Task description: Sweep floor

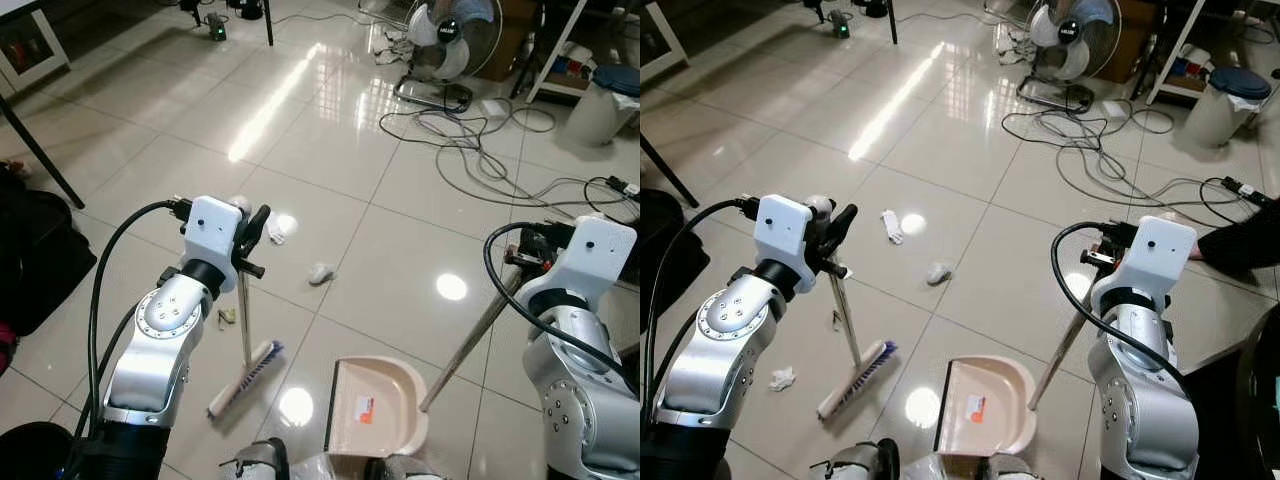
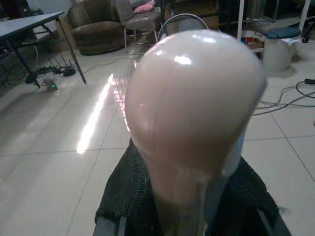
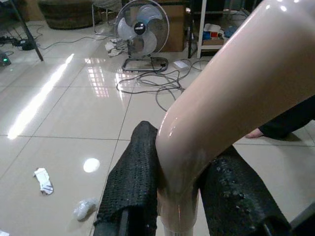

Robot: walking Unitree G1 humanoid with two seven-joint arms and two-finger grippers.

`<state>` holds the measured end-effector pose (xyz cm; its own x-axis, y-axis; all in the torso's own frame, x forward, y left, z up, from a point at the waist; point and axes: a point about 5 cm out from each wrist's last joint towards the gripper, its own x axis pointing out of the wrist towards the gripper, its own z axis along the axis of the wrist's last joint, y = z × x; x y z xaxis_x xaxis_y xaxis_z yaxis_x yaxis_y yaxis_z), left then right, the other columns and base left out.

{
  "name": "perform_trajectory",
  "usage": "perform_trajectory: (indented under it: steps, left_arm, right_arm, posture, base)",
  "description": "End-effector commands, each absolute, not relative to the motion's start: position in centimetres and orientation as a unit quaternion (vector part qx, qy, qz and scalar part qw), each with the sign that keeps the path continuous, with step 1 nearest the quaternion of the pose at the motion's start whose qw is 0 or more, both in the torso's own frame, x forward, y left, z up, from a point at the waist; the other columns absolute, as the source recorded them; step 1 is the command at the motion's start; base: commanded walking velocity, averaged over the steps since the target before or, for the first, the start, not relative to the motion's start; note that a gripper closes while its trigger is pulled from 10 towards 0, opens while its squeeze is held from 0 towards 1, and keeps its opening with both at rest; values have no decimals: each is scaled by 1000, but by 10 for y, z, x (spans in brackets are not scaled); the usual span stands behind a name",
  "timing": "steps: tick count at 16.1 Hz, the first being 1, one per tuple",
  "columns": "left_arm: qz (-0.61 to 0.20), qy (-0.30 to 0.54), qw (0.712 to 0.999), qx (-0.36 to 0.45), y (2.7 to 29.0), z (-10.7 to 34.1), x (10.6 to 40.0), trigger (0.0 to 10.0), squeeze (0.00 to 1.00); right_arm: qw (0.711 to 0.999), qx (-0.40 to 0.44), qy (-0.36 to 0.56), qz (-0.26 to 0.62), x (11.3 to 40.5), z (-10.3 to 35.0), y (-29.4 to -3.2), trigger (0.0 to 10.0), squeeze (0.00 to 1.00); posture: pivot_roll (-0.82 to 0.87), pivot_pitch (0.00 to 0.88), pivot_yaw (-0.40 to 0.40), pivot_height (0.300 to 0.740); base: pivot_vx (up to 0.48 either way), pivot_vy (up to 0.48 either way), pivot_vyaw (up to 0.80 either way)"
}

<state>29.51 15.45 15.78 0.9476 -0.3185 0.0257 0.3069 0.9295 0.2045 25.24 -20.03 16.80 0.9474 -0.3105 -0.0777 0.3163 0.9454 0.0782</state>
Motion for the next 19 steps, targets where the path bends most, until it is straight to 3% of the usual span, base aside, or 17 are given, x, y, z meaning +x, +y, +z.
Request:
perform_trajectory:
  steps: [1, 8, 19]
  left_arm:
    - [-162, -54, 980, 106, 153, 169, 295, 10000, 0]
    - [-162, -61, 979, 109, 155, 171, 296, 10000, 0]
    - [-173, -65, 976, 113, 155, 174, 297, 10000, 0]
  right_arm:
    - [989, 23, 11, -148, 253, 179, -199, 10000, 0]
    - [989, 33, 9, -142, 255, 178, -196, 10000, 0]
    - [987, 57, -4, -148, 256, 179, -196, 10000, 0]
  posture:
    - [-57, 148, 6, 740]
    - [-48, 132, 9, 740]
    - [-34, 133, 20, 740]
  base:
    - [382, 0, 0]
    - [399, 0, 751]
    - [399, 0, 0]
